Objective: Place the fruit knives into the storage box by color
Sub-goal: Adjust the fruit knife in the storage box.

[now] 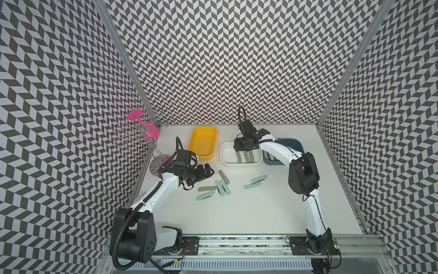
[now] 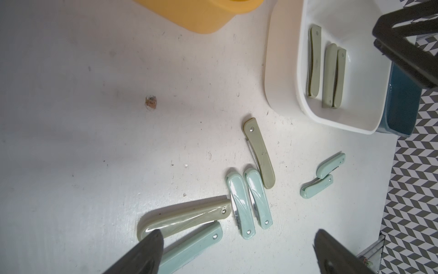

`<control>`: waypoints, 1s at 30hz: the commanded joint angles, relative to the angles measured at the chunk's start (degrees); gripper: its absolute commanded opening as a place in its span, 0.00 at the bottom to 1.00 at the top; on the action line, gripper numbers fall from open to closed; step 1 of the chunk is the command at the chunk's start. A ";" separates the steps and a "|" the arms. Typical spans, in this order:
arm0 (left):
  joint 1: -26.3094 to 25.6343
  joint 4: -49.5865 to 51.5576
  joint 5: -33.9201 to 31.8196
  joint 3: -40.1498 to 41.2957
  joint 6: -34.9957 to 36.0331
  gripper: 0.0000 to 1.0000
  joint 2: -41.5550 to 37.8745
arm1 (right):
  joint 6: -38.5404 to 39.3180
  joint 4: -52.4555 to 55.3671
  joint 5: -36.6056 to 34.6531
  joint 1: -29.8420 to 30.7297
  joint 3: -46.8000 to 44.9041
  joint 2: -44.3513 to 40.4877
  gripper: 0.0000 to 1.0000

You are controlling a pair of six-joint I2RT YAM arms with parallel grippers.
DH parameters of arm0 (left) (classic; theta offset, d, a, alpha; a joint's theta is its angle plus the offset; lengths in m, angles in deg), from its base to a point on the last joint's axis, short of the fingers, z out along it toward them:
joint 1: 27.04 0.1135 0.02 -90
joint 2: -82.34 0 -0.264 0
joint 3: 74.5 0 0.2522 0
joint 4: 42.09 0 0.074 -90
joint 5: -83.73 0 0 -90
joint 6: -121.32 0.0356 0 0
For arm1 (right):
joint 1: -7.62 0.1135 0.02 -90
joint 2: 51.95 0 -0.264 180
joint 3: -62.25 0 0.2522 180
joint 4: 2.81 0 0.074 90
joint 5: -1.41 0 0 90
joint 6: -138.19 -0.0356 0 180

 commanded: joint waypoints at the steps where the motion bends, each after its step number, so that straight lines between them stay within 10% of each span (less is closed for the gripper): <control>1: 0.44 -0.98 -0.87 -2.48 1.03 1.00 -0.40 | 0.65 -1.55 2.98 0.14 -1.33 -1.13 0.50; 30: 0.49 -1.35 0.25 -2.64 0.55 1.00 -0.14 | -2.26 -4.34 0.93 3.27 3.79 10.75 0.48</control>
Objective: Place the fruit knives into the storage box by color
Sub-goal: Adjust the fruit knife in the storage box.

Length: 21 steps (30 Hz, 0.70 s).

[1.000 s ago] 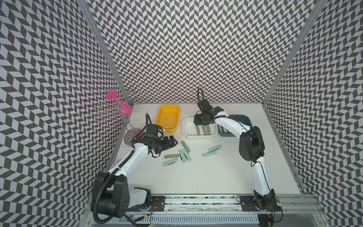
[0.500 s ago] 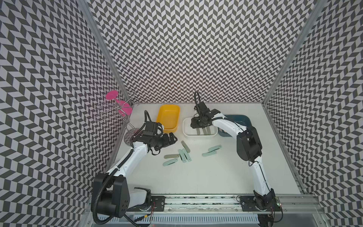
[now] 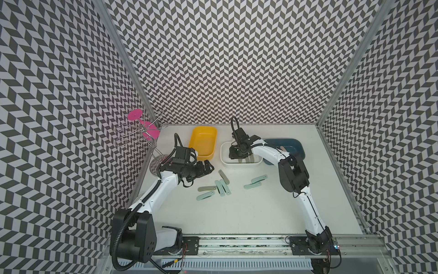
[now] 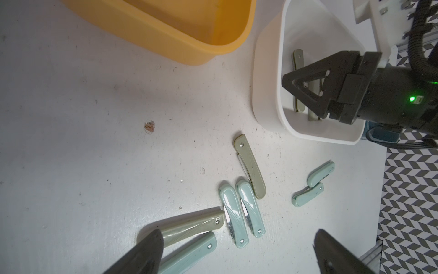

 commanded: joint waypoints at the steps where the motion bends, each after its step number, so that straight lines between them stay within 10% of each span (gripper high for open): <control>1: 0.29 -0.82 0.30 -0.56 0.20 1.00 -0.19 | -1.51 -2.82 -2.18 0.61 2.09 1.47 0.48; 21: 0.31 -0.65 0.02 0.35 0.03 1.00 -1.05 | -3.49 -2.37 -7.94 -0.44 2.00 2.56 0.48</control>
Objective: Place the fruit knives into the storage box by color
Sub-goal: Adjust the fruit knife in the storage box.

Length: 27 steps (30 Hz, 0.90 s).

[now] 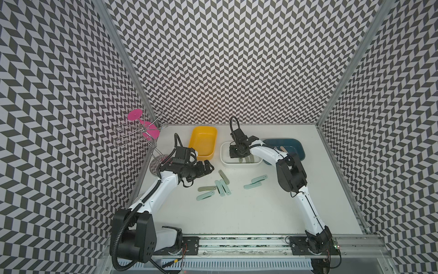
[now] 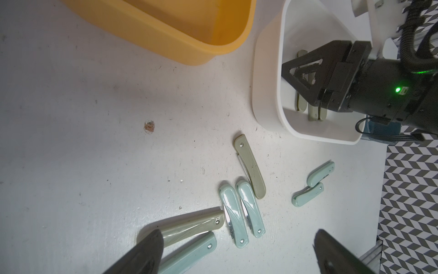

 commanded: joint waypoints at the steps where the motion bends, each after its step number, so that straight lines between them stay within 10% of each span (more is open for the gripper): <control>1: 0.31 -0.65 0.01 0.37 0.04 1.00 -1.08 | -0.95 -1.10 -1.35 -0.35 0.30 0.71 0.48; 27: 0.49 -0.79 -0.84 -0.65 0.19 1.00 -2.35 | 6.62 -8.28 9.42 -0.40 -7.77 -16.74 0.48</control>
